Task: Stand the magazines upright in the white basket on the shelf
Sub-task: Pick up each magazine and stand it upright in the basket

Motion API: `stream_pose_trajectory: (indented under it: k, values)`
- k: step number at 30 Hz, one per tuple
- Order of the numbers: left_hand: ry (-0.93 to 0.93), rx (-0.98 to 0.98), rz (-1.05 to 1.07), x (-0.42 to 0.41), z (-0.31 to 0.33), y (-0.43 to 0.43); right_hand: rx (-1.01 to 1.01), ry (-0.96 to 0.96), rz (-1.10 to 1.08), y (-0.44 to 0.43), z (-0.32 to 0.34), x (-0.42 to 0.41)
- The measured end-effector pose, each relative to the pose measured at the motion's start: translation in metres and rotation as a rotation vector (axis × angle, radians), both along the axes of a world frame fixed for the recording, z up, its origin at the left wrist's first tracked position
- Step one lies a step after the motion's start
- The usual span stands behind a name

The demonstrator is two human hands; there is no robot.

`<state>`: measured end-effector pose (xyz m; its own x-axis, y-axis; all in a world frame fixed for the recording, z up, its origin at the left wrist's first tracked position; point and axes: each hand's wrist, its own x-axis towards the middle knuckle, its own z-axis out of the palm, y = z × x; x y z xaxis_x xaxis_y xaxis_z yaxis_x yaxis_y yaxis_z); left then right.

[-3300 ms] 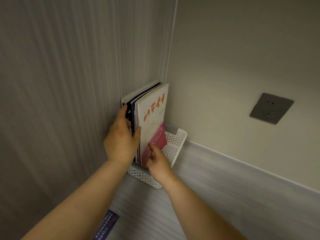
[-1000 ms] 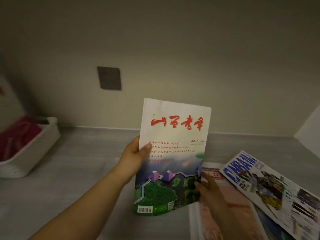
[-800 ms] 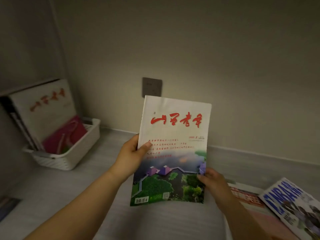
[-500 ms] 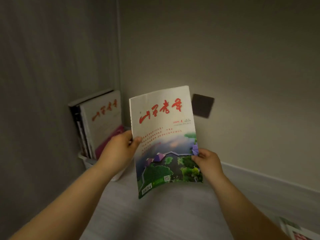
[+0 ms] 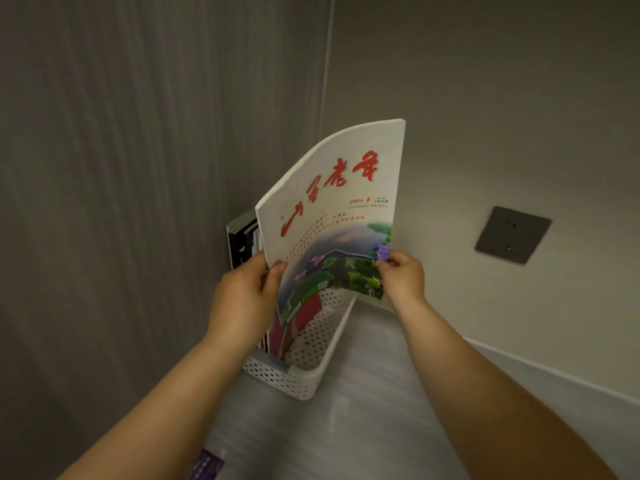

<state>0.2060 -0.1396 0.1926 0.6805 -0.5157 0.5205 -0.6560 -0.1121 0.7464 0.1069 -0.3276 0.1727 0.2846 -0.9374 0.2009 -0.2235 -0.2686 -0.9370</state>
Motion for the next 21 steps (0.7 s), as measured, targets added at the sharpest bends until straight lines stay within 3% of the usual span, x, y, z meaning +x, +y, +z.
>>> stream_pose_trajectory:
  k: [5,21]
  values:
    - [0.066,0.04,-0.009,0.009,-0.034,-0.005,0.119,0.106,0.023,-0.006,-0.026,0.028]
    - [0.099,0.086,0.036,0.025,-0.078,-0.008,0.193,0.169,0.157,-0.01,-0.053,0.076]
